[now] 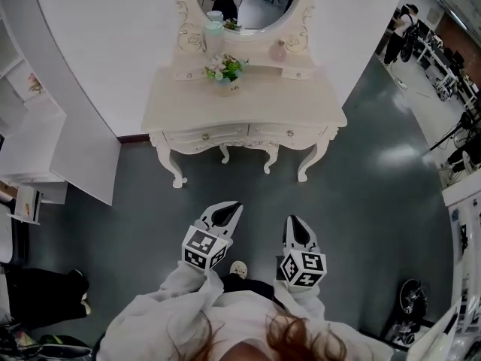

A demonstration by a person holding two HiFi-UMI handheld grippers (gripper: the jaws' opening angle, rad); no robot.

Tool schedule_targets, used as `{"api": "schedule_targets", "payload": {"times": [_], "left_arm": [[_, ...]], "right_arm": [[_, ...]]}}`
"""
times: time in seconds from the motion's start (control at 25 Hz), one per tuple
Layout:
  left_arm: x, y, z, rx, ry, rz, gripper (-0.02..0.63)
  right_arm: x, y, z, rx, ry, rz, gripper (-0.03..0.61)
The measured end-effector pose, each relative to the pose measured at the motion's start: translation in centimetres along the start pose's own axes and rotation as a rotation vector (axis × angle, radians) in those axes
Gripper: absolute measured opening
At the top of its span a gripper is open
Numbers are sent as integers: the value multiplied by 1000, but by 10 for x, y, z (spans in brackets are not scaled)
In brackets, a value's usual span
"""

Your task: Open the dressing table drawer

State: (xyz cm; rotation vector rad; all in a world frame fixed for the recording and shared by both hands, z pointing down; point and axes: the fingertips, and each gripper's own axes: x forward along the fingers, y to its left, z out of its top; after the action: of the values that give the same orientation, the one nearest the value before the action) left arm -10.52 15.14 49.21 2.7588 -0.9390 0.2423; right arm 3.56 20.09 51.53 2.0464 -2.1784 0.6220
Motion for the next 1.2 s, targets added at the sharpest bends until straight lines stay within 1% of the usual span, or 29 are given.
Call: {"api": "schedule_targets", "payload": {"times": [0.16,0.28,0.48,0.64,0.92,1.2], "left_arm": [[17,3,0,-3,-2,6,17],[21,0,-2,-7,1,9,17],[18,3,-9,-23,32,24,17],[19,11,-12,-32,51,37,15],[52,18,-9,-19,57,-8,15],[97,34,16,-4,39,-52,17]], "right_arm": [[11,-12,4,1,-1,1,40],[14,-15,-1,4,13,7,40],[16,-7,-10,11,44,37,40],[17,-11,-14,27,57,30,40],[36,-27,-8,44,47,-6,40],[70,-45,26,40,11,-32,40]]}}
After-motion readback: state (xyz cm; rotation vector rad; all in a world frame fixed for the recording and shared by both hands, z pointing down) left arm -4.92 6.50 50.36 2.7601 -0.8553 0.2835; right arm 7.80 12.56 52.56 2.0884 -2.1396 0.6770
